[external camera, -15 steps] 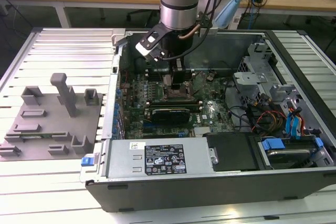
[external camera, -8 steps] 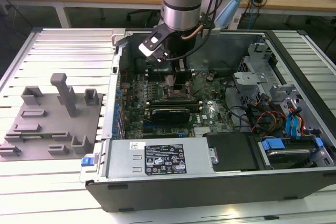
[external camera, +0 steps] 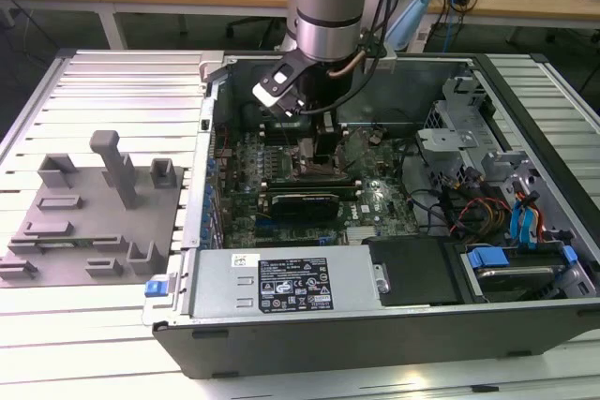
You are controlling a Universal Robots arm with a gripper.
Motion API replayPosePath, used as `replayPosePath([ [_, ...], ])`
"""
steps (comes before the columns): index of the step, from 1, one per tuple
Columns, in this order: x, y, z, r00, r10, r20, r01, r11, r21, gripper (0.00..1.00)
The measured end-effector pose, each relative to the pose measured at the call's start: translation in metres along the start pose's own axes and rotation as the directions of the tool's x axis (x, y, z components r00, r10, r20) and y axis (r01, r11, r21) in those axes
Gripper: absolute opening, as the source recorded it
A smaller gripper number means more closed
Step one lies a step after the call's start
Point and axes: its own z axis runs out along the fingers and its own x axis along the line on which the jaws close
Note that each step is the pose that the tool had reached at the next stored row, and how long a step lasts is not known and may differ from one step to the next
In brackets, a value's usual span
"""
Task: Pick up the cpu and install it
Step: 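Place the cpu into insertion slot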
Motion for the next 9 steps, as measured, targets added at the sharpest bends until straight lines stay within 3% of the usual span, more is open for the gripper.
replayPosePath([
  [9, 0.0001, 0.0031, 0.0062, 1.0, 0.0, -0.0002, 0.0, 1.0, 0.0, 0.55],
])
